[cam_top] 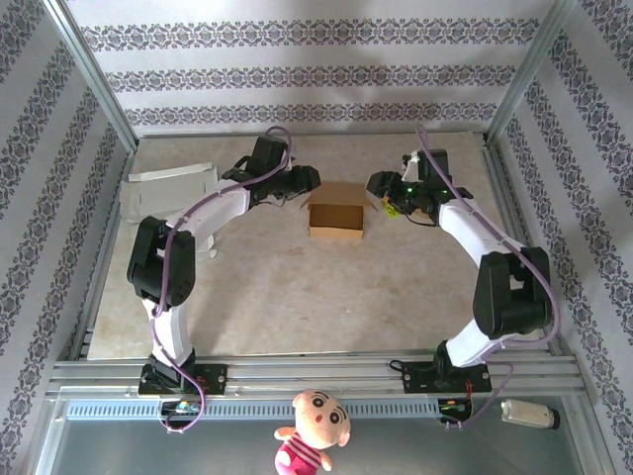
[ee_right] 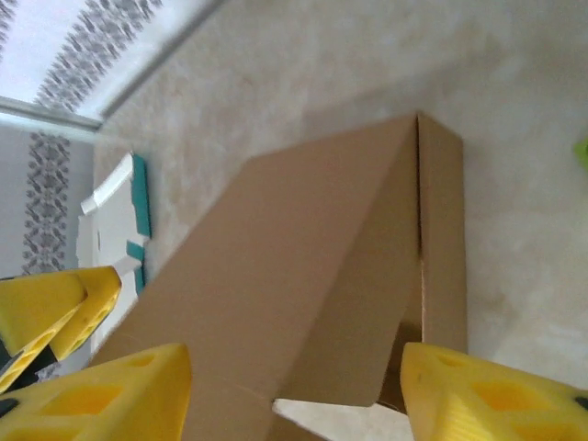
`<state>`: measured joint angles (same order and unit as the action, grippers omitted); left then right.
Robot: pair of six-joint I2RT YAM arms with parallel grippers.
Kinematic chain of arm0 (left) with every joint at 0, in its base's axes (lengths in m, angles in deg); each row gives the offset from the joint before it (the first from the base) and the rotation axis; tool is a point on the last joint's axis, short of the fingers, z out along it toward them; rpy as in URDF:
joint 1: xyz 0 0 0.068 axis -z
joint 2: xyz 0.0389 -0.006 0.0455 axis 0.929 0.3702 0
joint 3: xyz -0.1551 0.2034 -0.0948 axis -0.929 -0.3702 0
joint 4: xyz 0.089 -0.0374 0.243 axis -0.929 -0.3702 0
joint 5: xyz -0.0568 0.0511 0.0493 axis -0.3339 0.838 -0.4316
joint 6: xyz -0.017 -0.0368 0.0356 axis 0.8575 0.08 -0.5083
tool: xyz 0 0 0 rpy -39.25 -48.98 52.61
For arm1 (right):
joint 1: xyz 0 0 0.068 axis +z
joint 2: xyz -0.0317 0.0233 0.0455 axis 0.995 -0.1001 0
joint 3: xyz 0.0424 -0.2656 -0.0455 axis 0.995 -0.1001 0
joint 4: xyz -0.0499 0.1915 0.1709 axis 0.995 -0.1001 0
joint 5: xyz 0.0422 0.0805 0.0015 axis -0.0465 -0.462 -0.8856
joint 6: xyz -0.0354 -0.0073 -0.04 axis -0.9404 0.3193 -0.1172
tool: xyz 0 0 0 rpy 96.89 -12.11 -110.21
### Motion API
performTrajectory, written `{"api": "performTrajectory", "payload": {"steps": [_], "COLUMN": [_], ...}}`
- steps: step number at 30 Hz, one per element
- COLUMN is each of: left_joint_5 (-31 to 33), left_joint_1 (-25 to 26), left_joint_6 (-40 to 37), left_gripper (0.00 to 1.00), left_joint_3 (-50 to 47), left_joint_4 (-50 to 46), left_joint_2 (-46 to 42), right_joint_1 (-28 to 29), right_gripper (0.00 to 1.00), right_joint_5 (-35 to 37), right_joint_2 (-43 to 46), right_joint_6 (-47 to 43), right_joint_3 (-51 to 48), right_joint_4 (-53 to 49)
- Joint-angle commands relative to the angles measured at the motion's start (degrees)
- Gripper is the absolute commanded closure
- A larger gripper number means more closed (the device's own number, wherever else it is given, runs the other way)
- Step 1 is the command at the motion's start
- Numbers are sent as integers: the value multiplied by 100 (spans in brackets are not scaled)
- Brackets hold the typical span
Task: Fold the paper box
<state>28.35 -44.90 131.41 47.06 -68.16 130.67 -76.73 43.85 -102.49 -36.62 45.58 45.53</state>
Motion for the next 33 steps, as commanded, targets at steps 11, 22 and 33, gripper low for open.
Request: {"api": "performTrajectory", "payload": {"steps": [11, 22, 33], "left_joint_5": [-731, -658, 242], "left_joint_1": [14, 14, -17], "left_joint_6": [900, 939, -192], "left_gripper": [56, 58, 41], "left_joint_3": [-1279, -1278, -712], "left_joint_4": [971, 1246, 223], "left_joint_2": [-78, -255, -175], "right_joint_1": [482, 416, 544], "right_gripper": [56, 48, 40], "right_joint_5": [33, 432, 839], "right_joint_2": [-292, 109, -46], "right_joint_6": [80, -326, -683], "right_joint_3": [-516, -476, -149], "right_joint_4": [189, -268, -458]}}
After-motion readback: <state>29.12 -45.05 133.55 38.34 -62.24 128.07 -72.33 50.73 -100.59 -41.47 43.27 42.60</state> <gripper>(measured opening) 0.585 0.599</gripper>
